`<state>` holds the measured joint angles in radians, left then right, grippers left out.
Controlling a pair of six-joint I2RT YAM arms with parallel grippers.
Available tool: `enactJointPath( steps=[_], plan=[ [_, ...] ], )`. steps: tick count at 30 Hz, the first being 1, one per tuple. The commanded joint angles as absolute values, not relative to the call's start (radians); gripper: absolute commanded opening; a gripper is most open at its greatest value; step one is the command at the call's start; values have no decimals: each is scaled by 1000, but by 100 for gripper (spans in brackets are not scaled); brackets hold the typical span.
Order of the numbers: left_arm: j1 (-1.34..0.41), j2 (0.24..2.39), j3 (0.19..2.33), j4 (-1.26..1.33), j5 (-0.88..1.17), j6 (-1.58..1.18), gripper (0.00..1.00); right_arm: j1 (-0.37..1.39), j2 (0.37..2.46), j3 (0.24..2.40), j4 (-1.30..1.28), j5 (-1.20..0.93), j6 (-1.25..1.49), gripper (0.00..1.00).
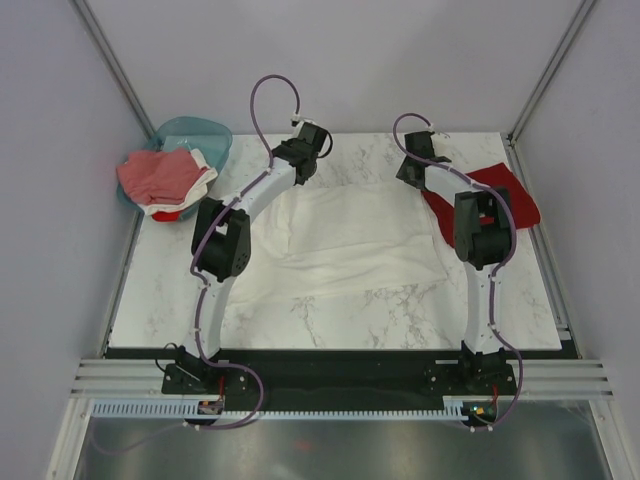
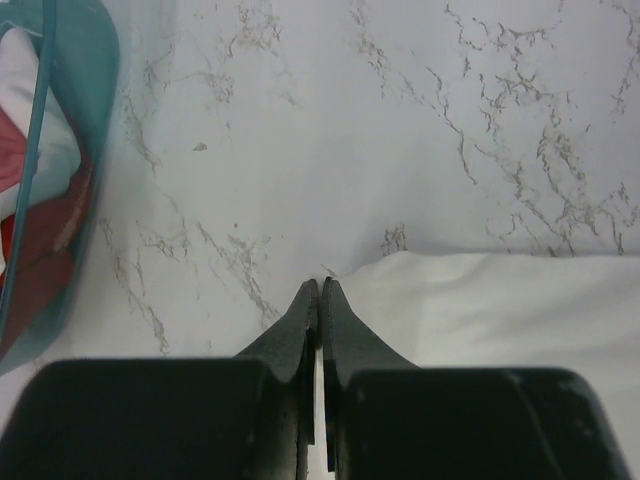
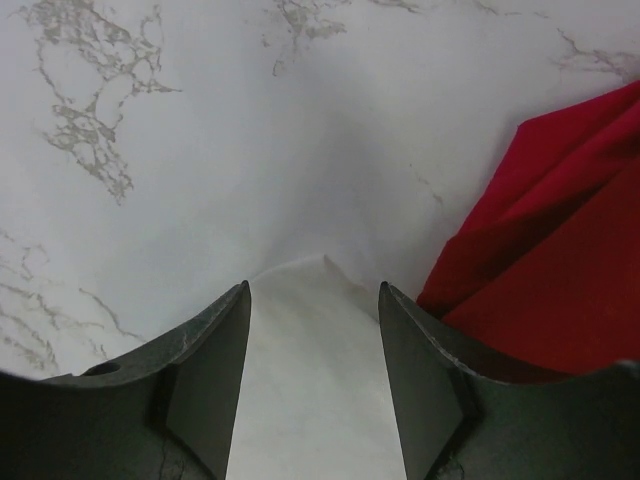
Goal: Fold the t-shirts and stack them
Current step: Fold the tshirt
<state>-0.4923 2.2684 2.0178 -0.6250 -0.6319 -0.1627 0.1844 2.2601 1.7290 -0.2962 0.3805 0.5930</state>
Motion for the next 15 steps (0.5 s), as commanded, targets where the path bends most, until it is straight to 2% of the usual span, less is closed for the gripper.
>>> enactJointPath(
  steps=[1,5,10,12,15],
  plan=[
    [-488,2325,2074,-589,-692,-80,2,179,2301,1813,-330,426,572,62],
    [-477,2353,2086,-583,-700,-52,2,176,2333,1854,-341,433,569,59],
    [-450,2355,2083,-581,-692,-52,2,172,2345,1867,-342,408,572,33],
    [-440,2350,2080,-581,-692,-57,2,173,2341,1865,-342,403,578,17],
    [-428,2330,2074,-578,-693,-67,2,172,2338,1864,-341,406,583,3]
  ],
)
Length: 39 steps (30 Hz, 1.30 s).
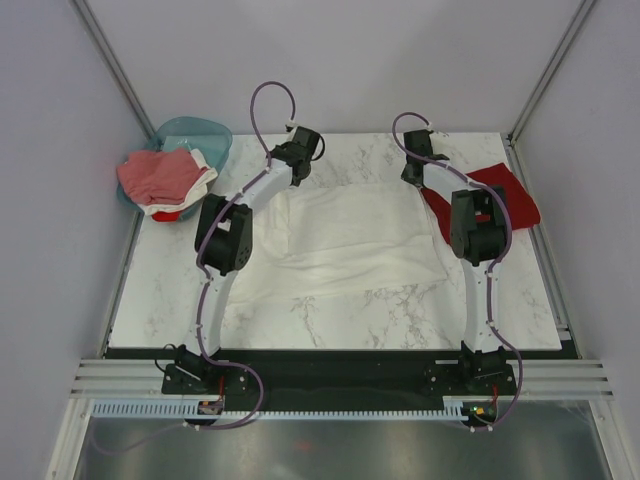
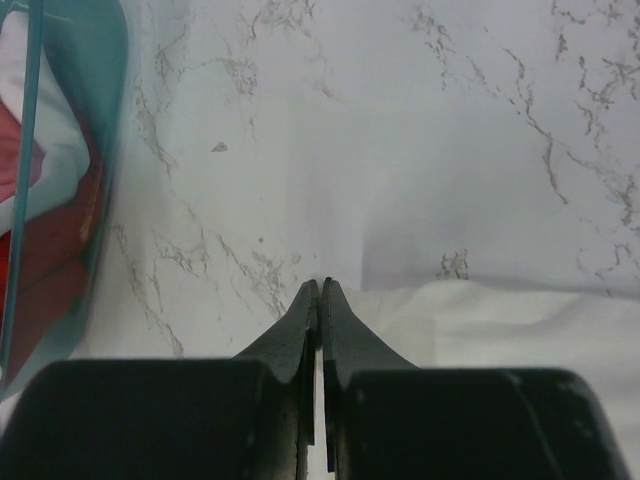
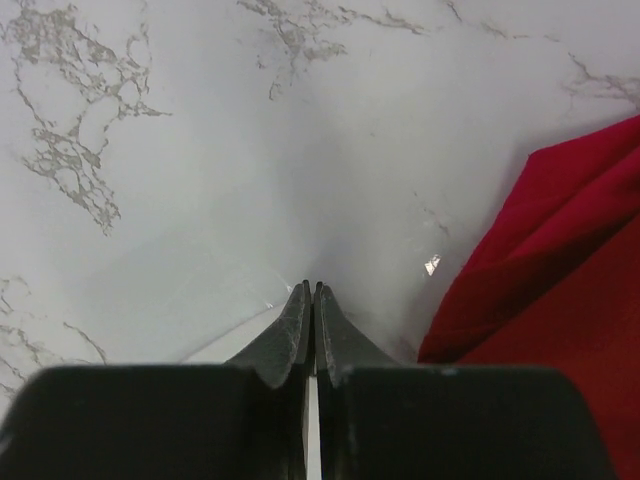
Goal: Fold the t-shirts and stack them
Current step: Fold the tshirt
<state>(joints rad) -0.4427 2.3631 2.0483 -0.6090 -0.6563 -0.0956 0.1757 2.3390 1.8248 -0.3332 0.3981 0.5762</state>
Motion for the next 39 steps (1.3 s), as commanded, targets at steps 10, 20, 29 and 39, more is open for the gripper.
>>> enactJointPath(
  steps=[10,20,29,39],
  plan=[
    [-403,2243,2054,-554,-716,-43,2,141,2307,1842,-337,359,624,0],
    [-371,2267,2102,-462,-664,44,2,118,2250,1763,-287,310,655,0],
    [-360,2287,2092,-456,-623,9,2,112,2212,1727,-246,238,640,46],
    [-357,2301,2085,-456,-561,-29,2,198,2076,1646,-192,261,568,61]
  ],
)
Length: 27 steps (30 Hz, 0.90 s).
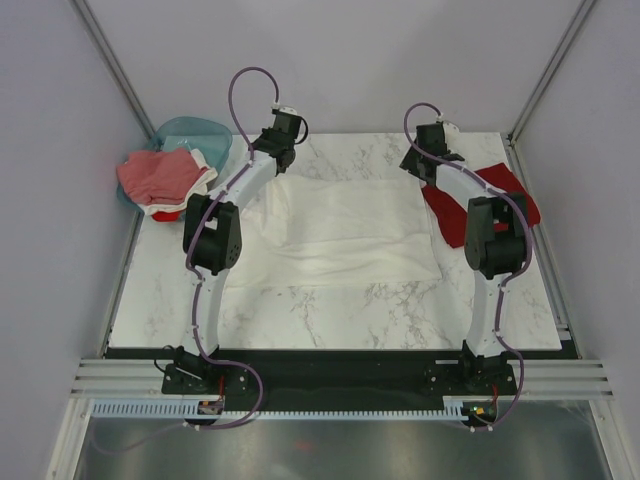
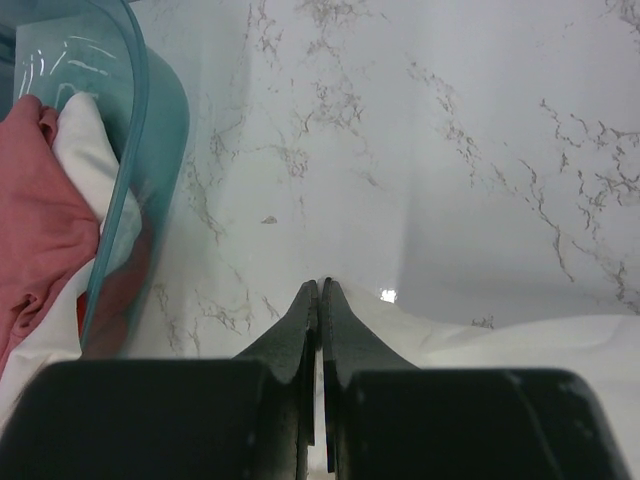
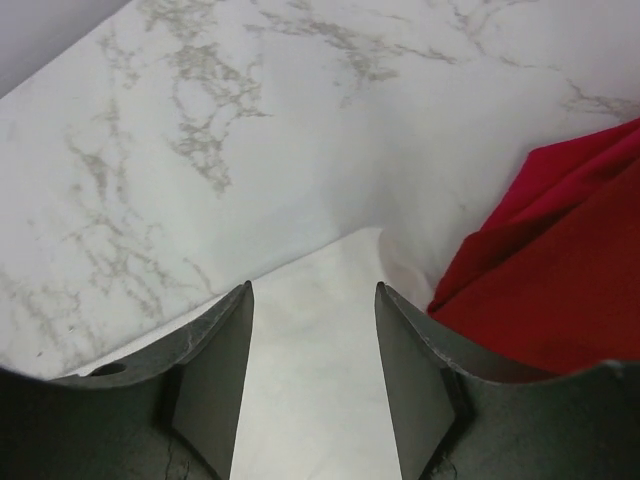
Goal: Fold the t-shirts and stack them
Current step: Fold the tshirt
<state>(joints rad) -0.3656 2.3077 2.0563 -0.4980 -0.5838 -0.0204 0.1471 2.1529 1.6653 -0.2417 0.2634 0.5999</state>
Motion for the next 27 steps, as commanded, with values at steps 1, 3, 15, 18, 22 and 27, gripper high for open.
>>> enactJointPath(
  steps=[1,3,15,18,22,27],
  plan=[
    [-359,2301,2082,-456,-560,-34,2,209,2069,1626,-177,232,555,59],
    [-357,2307,2086,-456,-554,-37,2,235,2057,1596,-84,73,558,54],
    [-354,2304,2065,-457,-532,-66,2,382,2189,1519,330,-463,482,54],
    [-354,2306,2069,-456,-532,-63,2,417,2215,1491,415,-514,492,57],
    [-353,2298,2062,-456,-537,-64,2,475,2255,1499,469,-520,497,60],
    [-353,2295,2060,-457,-535,-69,2,526,2313,1595,414,-499,477,61]
  ],
)
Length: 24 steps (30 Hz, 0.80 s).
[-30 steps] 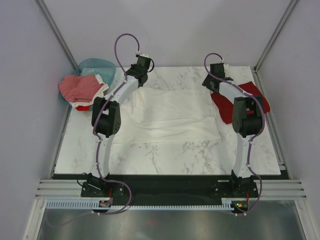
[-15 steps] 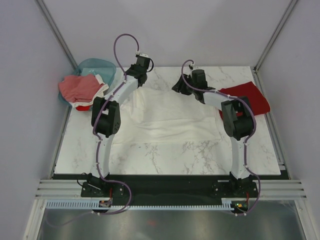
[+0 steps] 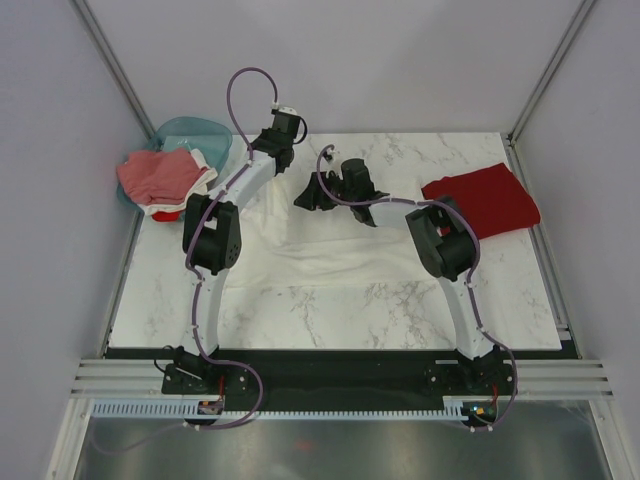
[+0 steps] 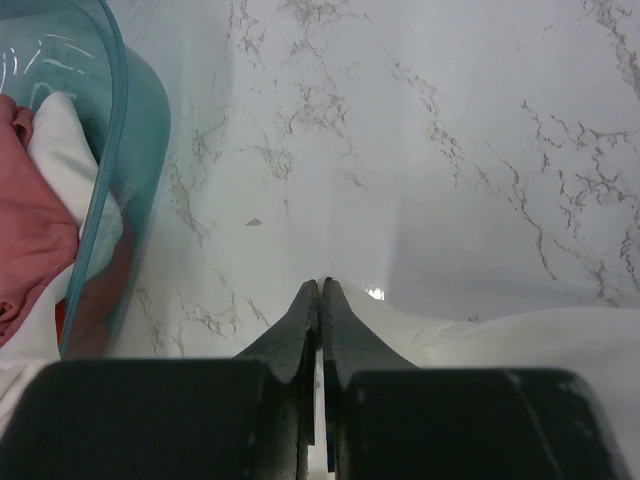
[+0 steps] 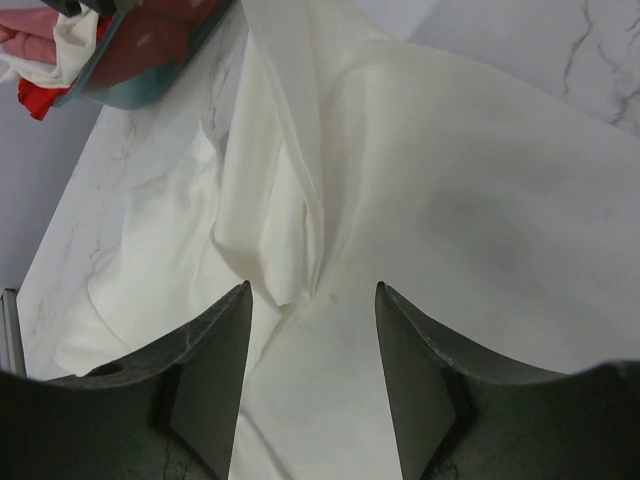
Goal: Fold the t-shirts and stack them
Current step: Fold the tshirt
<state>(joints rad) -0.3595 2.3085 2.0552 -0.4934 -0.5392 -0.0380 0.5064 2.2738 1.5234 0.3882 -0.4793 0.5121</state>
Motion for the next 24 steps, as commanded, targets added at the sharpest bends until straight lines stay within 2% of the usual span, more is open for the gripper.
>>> enactJointPath(
  steps=[1,6,22,24],
  plan=[
    [-353,2295,2057,-456,-534,-71,2,544,2356,1635,381,-480,477,62],
    [-353,2281,2040,-457,-538,-74,2,552,2399,1698,380,-476,512,63],
    [-353,2243,2020,-456,-534,-94,2,577,2556,1856,371,-485,601,58],
    [-353,2240,2016,-454,-532,-95,2,577,2566,1868,374,-486,615,55]
  ],
)
